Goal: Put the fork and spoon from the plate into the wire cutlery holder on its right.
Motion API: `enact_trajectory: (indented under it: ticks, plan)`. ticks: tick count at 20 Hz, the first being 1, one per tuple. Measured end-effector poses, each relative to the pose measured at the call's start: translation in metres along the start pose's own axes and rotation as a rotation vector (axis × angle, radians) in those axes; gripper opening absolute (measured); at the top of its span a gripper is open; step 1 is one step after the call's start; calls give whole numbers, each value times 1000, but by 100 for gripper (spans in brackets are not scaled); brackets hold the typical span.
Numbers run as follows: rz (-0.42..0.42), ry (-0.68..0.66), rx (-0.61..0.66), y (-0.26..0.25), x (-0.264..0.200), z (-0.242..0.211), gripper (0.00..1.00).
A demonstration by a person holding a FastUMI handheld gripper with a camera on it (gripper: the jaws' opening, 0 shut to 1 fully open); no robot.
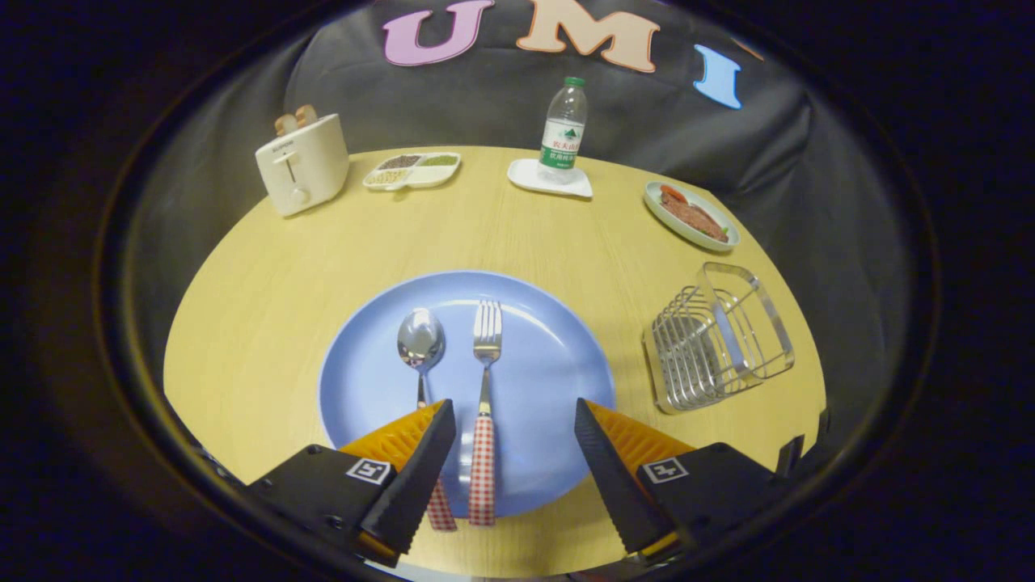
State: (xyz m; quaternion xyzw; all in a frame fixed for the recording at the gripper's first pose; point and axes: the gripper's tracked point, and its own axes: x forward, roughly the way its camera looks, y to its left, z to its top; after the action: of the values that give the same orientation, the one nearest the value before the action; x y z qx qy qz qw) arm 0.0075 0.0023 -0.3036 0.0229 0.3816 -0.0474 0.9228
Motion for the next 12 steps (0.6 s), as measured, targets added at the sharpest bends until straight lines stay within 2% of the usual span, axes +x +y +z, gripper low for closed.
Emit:
enact_trajectory:
  ticks: [4, 12]
  plan:
    - [20, 65, -40, -1, 2, -15, 80]
    - [122, 66, -93, 21, 3, -23, 39]
